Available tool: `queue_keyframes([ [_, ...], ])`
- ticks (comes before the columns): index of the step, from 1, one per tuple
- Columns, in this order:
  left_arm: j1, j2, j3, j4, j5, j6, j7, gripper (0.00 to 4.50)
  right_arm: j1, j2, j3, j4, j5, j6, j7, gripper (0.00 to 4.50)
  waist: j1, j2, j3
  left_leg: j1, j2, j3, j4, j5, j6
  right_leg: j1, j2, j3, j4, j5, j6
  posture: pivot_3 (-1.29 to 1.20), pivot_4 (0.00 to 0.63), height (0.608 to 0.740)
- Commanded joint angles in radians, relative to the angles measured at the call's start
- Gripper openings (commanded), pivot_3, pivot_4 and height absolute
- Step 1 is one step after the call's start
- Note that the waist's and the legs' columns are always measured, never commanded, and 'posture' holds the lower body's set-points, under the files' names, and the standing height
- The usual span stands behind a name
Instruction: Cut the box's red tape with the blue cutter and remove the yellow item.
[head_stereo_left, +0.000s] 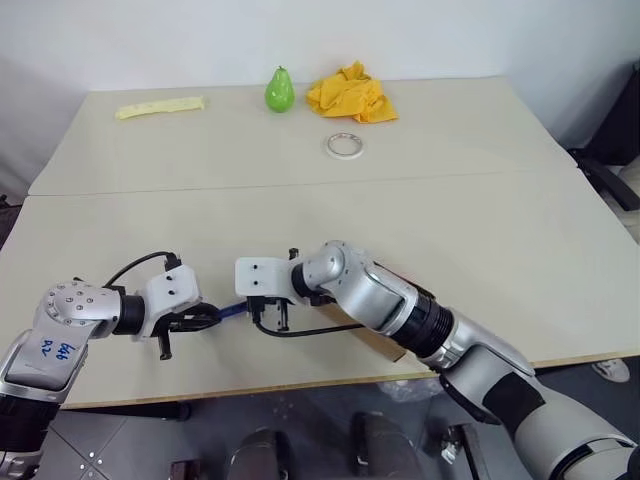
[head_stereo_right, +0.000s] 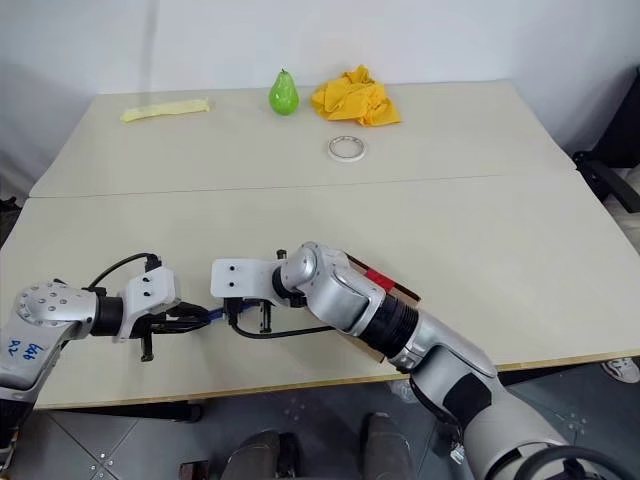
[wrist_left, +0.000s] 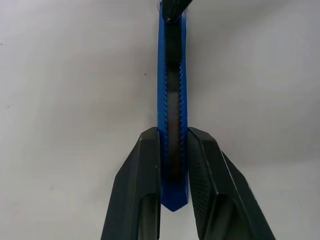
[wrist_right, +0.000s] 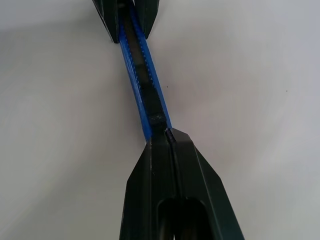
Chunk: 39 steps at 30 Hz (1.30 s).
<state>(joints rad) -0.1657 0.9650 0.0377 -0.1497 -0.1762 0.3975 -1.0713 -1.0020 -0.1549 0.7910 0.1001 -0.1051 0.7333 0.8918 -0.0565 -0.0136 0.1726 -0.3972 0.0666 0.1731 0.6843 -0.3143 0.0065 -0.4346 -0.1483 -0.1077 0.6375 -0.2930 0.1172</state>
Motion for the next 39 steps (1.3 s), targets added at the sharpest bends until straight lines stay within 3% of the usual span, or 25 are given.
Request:
queue_keyframes([
  [1,0.010,-0.001,-0.022,-0.004,0.010,0.013,0.006,0.45,0.019,0.039,0.009,0.031,-0.013,-0.003,-0.003,0.04,0.000,0.000,0.000,0.001,0.000,0.000,0.000,0.000,0.000,0.000,0.000,0.000,0.000,0.000,0.000,0.00,0.150,0.740],
  [20,-0.007,-0.012,-0.034,-0.003,0.004,0.018,0.004,0.45,0.000,0.155,-0.025,0.128,-0.041,-0.046,-0.001,0.04,0.000,0.000,0.000,0.001,0.001,0.000,0.000,0.000,-0.001,0.000,0.000,0.000,0.000,0.000,-0.001,0.00,0.150,0.740],
  [23,-0.012,-0.020,-0.031,0.001,0.004,0.017,0.014,0.45,-0.023,0.146,-0.084,0.111,-0.030,-0.031,-0.010,0.04,0.001,0.001,0.000,0.001,0.001,0.000,0.000,0.000,-0.001,0.000,0.000,0.000,0.000,0.000,-0.001,0.00,0.150,0.740],
  [29,-0.015,-0.050,-0.007,0.028,0.005,-0.049,0.038,0.45,-0.035,0.062,-0.240,-0.014,0.039,0.091,0.013,0.04,0.014,0.001,0.000,-0.004,0.000,0.000,0.000,0.000,0.000,-0.004,-0.001,0.000,0.000,0.000,-0.002,0.00,0.150,0.740],
  [32,-0.060,-0.121,0.017,0.082,-0.008,-0.138,0.082,0.45,-0.058,-0.025,-0.388,-0.105,0.136,0.259,0.056,0.04,0.026,0.001,0.001,-0.006,0.000,0.000,0.000,0.000,0.000,-0.006,-0.001,0.000,0.000,0.000,-0.002,0.00,0.150,0.740],
  [36,-0.134,-0.200,0.026,0.152,0.000,-0.270,0.133,0.45,-0.098,-0.119,-0.490,-0.147,0.220,0.402,0.071,0.04,0.028,0.000,0.001,-0.009,0.000,0.001,0.000,0.001,0.000,-0.009,-0.001,-0.001,0.000,0.001,-0.001,0.00,0.150,0.740],
  [39,-0.203,-0.272,0.039,0.231,0.018,-0.449,0.194,0.45,-0.128,-0.185,-0.544,-0.137,0.268,0.490,0.065,0.62,0.027,0.000,0.001,-0.009,0.000,0.001,0.000,0.000,0.000,-0.009,-0.001,-0.003,0.000,0.001,-0.001,0.00,0.150,0.740],
])
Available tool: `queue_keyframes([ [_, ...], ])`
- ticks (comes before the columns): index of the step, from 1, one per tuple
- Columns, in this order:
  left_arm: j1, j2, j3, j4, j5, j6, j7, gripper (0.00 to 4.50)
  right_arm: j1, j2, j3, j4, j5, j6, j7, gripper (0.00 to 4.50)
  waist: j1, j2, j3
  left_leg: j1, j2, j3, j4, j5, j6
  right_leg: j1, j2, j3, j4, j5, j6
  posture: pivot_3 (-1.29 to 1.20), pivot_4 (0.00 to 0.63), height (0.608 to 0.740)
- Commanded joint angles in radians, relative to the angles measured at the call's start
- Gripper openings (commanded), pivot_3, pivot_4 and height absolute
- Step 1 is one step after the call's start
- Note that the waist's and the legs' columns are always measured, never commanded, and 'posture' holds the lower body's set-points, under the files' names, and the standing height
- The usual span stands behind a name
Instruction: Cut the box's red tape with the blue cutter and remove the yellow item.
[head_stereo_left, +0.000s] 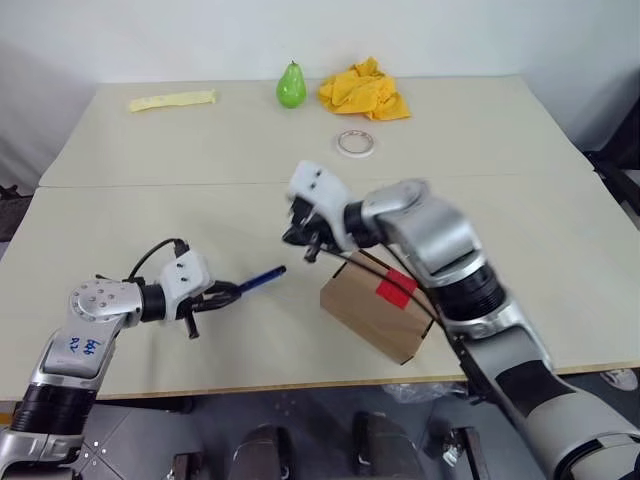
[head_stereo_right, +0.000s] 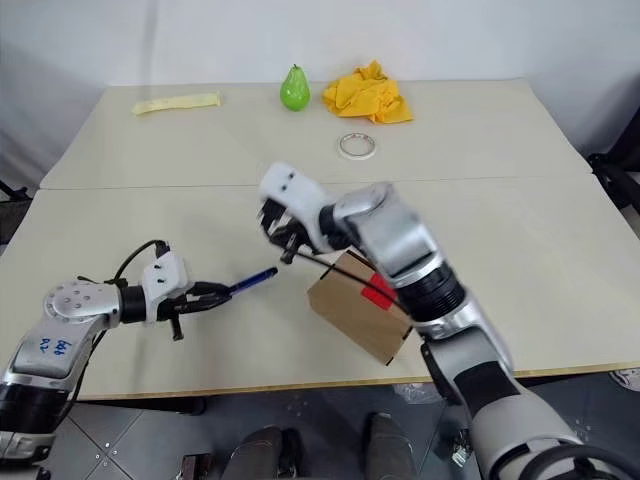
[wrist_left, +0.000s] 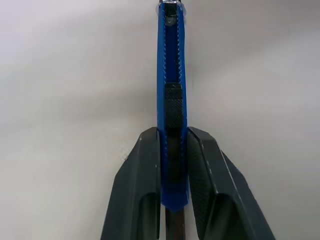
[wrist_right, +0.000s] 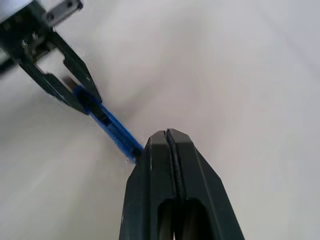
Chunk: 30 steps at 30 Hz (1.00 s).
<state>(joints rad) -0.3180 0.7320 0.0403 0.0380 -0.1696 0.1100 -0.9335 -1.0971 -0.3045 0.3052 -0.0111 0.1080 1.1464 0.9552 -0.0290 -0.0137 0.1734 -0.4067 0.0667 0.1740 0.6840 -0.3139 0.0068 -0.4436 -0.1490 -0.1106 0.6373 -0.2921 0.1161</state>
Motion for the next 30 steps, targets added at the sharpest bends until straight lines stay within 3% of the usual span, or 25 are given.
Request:
queue_keyframes([
  [1,-0.069,-0.055,0.034,0.071,0.021,-0.211,0.071,0.45,-0.043,-0.049,-0.072,-0.018,0.071,0.099,-0.002,0.94,0.000,0.000,0.000,0.000,0.000,0.000,0.000,0.000,0.000,0.000,0.000,0.000,0.000,0.000,0.000,0.00,0.150,0.740],
  [11,-0.192,-0.187,-0.020,0.256,0.092,-0.580,0.153,0.45,-0.214,-0.027,-0.285,0.145,0.234,0.319,-0.092,4.34,-0.025,0.000,0.000,0.000,0.000,0.002,-0.001,0.000,0.000,-0.001,0.000,-0.003,-0.001,0.000,0.001,0.00,0.150,0.740],
  [12,-0.200,-0.195,-0.022,0.267,0.092,-0.598,0.155,0.45,-0.224,-0.016,-0.302,0.170,0.239,0.321,-0.111,4.47,-0.025,0.000,0.000,0.000,0.000,0.002,-0.001,0.000,0.000,0.000,0.000,-0.003,-0.001,0.000,0.001,0.00,0.150,0.740],
  [16,-0.225,-0.222,-0.032,0.298,0.113,-0.652,0.185,0.45,-0.223,0.002,-0.315,0.223,0.271,0.320,-0.145,4.47,-0.026,0.000,0.000,0.000,0.000,0.002,-0.001,0.000,0.000,0.000,0.000,-0.003,-0.001,0.001,0.001,0.00,0.150,0.740],
  [30,-0.213,-0.250,-0.036,0.273,0.083,-0.679,0.196,0.45,-0.187,-0.024,-0.172,0.296,0.306,0.228,-0.122,4.47,-0.028,0.000,0.000,0.000,0.000,0.001,-0.001,0.000,0.000,0.000,0.000,-0.003,-0.001,0.001,0.001,0.00,0.150,0.740],
])
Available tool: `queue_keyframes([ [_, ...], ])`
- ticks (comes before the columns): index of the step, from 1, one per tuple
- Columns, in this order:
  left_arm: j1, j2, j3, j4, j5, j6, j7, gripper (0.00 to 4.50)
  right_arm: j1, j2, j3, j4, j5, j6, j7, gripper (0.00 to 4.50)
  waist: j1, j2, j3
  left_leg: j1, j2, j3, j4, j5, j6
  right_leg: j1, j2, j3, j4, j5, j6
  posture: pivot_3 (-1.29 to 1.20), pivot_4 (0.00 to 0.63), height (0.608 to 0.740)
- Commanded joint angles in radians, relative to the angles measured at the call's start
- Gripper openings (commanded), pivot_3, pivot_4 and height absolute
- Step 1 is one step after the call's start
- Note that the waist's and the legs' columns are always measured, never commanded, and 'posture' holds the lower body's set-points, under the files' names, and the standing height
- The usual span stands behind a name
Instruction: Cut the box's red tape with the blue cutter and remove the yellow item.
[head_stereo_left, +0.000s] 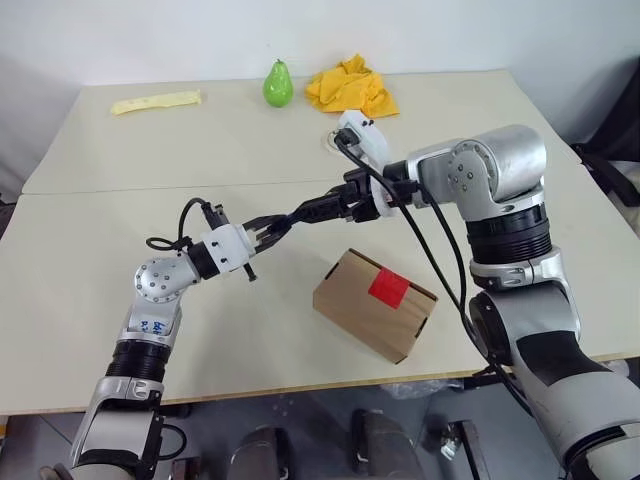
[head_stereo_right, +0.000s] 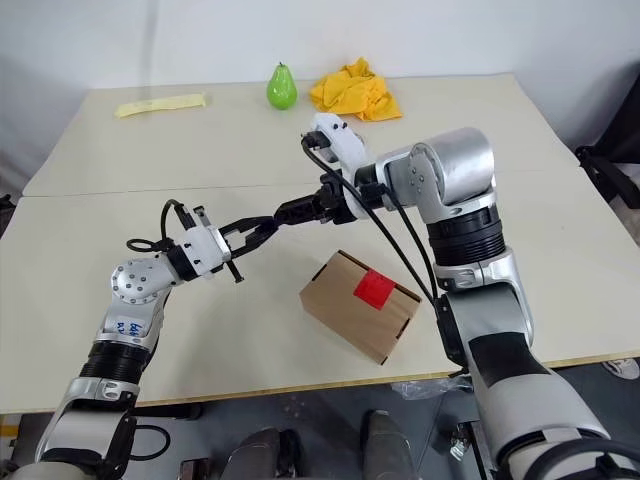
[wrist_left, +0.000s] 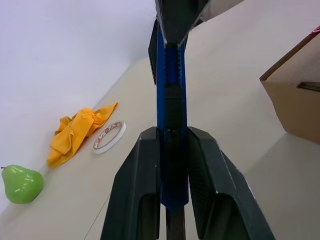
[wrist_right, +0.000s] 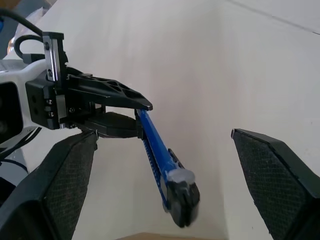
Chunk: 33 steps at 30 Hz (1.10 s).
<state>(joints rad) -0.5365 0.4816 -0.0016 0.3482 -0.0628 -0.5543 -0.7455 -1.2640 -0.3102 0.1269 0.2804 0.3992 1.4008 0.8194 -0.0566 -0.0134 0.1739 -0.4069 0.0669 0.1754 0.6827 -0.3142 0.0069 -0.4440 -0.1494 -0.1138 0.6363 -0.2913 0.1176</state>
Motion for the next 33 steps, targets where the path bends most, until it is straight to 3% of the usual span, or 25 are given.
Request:
queue_keyframes([
  [1,0.007,0.001,0.006,-0.038,-0.025,-0.014,0.007,0.45,-0.024,-0.020,0.010,0.013,0.016,-0.030,0.016,4.47,0.000,0.000,0.000,0.000,0.000,0.000,0.000,0.000,0.000,0.000,0.000,0.000,0.000,0.000,0.000,0.00,0.150,0.740],
  [5,0.011,0.002,0.006,-0.044,-0.028,-0.012,0.009,0.45,-0.031,-0.029,0.021,0.031,0.021,-0.040,0.020,3.65,0.000,0.000,0.000,0.000,0.000,0.000,0.000,0.000,0.000,0.000,0.000,0.000,0.000,0.000,0.000,0.00,0.150,0.740],
  [15,0.013,0.002,0.005,-0.047,-0.033,-0.006,0.008,0.45,-0.045,-0.058,0.015,0.041,0.042,-0.065,0.039,0.26,0.001,0.000,0.000,0.000,0.000,0.000,0.000,0.000,0.000,0.000,0.000,0.000,0.000,0.000,0.000,0.00,0.150,0.740],
  [23,0.007,0.003,0.001,-0.039,-0.033,-0.002,0.011,0.45,-0.038,-0.076,0.034,0.023,0.053,-0.063,0.058,0.16,0.000,0.000,0.000,0.000,0.000,0.000,0.000,0.000,0.000,0.000,0.000,0.000,0.000,0.000,0.000,0.00,0.150,0.740],
  [25,0.009,0.003,0.002,-0.047,-0.059,0.068,-0.001,0.45,-0.034,-0.083,0.035,0.005,0.059,-0.058,0.062,0.16,0.001,0.000,0.000,0.000,0.000,0.000,0.000,0.000,0.000,0.000,0.000,0.000,0.000,0.000,0.000,0.00,0.150,0.740],
  [33,0.020,0.047,0.043,-0.113,-0.120,0.392,-0.016,2.78,-0.033,-0.142,0.012,-0.059,0.066,-0.061,0.038,0.16,0.000,0.000,0.000,0.000,0.000,0.000,0.000,0.000,0.000,0.000,0.000,0.000,0.000,0.000,0.000,0.00,0.150,0.740],
])
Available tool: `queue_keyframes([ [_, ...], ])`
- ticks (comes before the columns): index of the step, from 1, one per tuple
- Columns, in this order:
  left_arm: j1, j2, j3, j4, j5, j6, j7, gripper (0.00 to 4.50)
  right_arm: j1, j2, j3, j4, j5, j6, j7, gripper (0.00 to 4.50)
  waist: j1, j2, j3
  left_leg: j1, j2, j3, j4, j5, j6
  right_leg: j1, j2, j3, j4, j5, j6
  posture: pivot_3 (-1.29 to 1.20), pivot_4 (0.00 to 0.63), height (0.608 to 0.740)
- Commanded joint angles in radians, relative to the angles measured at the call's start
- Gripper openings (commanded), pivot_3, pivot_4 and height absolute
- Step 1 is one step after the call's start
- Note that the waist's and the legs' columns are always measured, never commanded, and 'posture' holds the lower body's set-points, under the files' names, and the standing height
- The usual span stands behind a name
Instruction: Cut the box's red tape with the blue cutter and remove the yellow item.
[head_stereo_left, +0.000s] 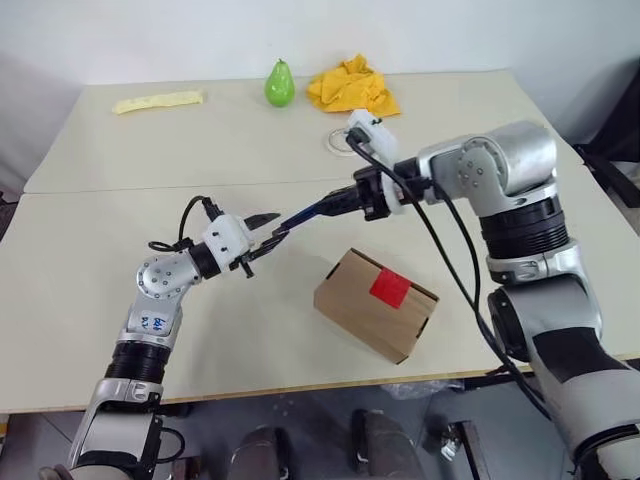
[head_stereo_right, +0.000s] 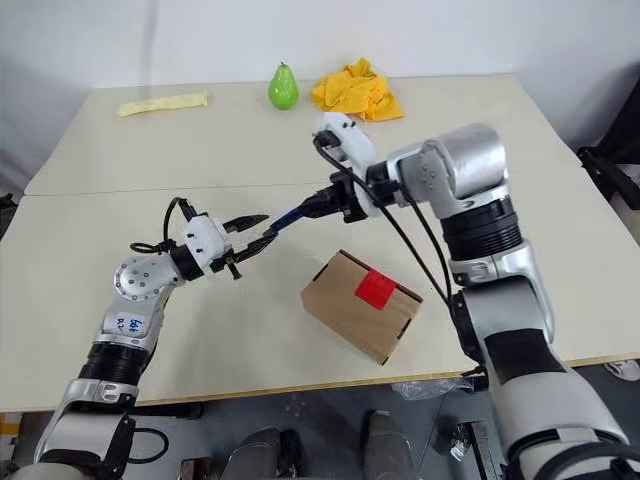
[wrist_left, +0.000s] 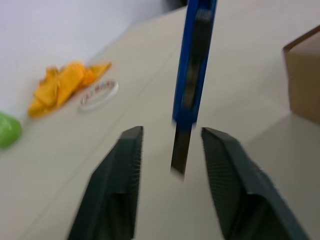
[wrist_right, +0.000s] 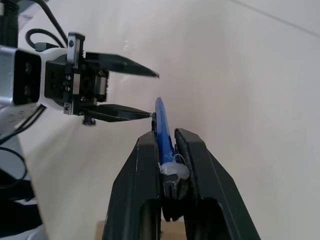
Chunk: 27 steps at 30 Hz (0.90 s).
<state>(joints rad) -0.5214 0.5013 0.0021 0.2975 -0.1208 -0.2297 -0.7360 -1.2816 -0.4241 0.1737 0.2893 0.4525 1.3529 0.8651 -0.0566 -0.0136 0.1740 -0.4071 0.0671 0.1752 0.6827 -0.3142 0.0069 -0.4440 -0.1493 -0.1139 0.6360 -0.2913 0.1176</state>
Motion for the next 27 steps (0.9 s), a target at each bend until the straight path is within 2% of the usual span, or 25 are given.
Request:
queue_keyframes([
  [1,0.009,0.039,0.053,-0.073,-0.092,0.103,-0.046,3.08,-0.011,-0.041,-0.037,-0.083,0.011,-0.015,-0.013,0.16,0.000,0.000,0.000,0.000,0.000,0.000,0.000,0.000,0.000,0.000,0.000,0.000,0.000,0.000,0.000,0.00,0.150,0.740],
  [6,0.076,0.101,0.093,-0.242,-0.302,0.425,-0.157,4.50,0.013,-0.091,-0.096,-0.164,0.030,0.015,-0.044,0.16,0.001,0.000,0.000,0.000,0.000,0.000,0.000,0.000,0.000,0.000,0.000,0.000,0.000,0.000,0.000,0.00,0.150,0.740],
  [10,0.142,0.138,0.074,-0.472,-0.522,0.732,-0.210,4.50,0.062,-0.141,-0.177,-0.276,0.059,0.054,-0.076,0.16,0.008,0.000,0.000,0.000,0.000,-0.001,0.000,0.000,0.000,0.000,0.000,0.000,0.000,0.000,0.000,0.00,0.150,0.740],
  [11,0.145,0.139,0.062,-0.510,-0.534,0.765,-0.205,4.50,0.075,-0.150,-0.195,-0.301,0.067,0.060,-0.085,0.16,0.012,-0.001,0.001,0.000,0.000,-0.001,0.000,0.000,0.000,0.000,0.000,0.001,0.000,0.000,0.000,0.00,0.150,0.740],
  [15,0.123,0.083,0.032,-0.593,-0.556,0.835,-0.139,4.50,0.154,-0.201,-0.273,-0.433,0.105,0.085,-0.113,0.16,0.029,-0.001,0.001,0.000,0.000,-0.001,0.000,0.000,0.000,0.001,0.000,0.001,-0.001,0.000,0.000,0.00,0.150,0.740],
  [20,0.080,-0.020,0.024,-0.639,-0.591,0.856,-0.074,4.50,0.277,-0.266,-0.430,-0.613,0.181,0.160,-0.137,0.16,0.032,-0.001,0.001,0.000,-0.001,0.000,0.001,0.000,0.000,0.002,0.000,0.002,-0.004,0.000,0.000,0.00,0.150,0.740],
  [21,0.065,-0.038,0.012,-0.639,-0.582,0.856,-0.063,4.11,0.306,-0.280,-0.466,-0.653,0.196,0.186,-0.141,0.16,0.033,-0.001,0.001,0.000,-0.001,0.000,0.001,0.000,0.000,0.003,0.000,0.001,-0.004,0.000,0.000,0.00,0.150,0.740],
  [24,0.028,-0.065,-0.044,-0.637,-0.540,0.893,-0.024,3.31,0.383,-0.317,-0.537,-0.752,0.227,0.236,-0.155,0.16,0.034,-0.001,0.001,0.001,-0.001,-0.001,0.001,0.000,0.000,0.004,0.000,0.001,-0.005,0.000,0.000,0.00,0.150,0.740],
  [27,0.012,-0.078,-0.095,-0.641,-0.510,0.920,0.007,2.36,0.455,-0.362,-0.567,-0.826,0.248,0.254,-0.161,0.16,0.032,-0.001,0.001,0.001,-0.001,-0.001,0.001,0.000,0.000,0.005,0.000,0.001,-0.007,0.000,0.000,0.00,0.150,0.740],
])
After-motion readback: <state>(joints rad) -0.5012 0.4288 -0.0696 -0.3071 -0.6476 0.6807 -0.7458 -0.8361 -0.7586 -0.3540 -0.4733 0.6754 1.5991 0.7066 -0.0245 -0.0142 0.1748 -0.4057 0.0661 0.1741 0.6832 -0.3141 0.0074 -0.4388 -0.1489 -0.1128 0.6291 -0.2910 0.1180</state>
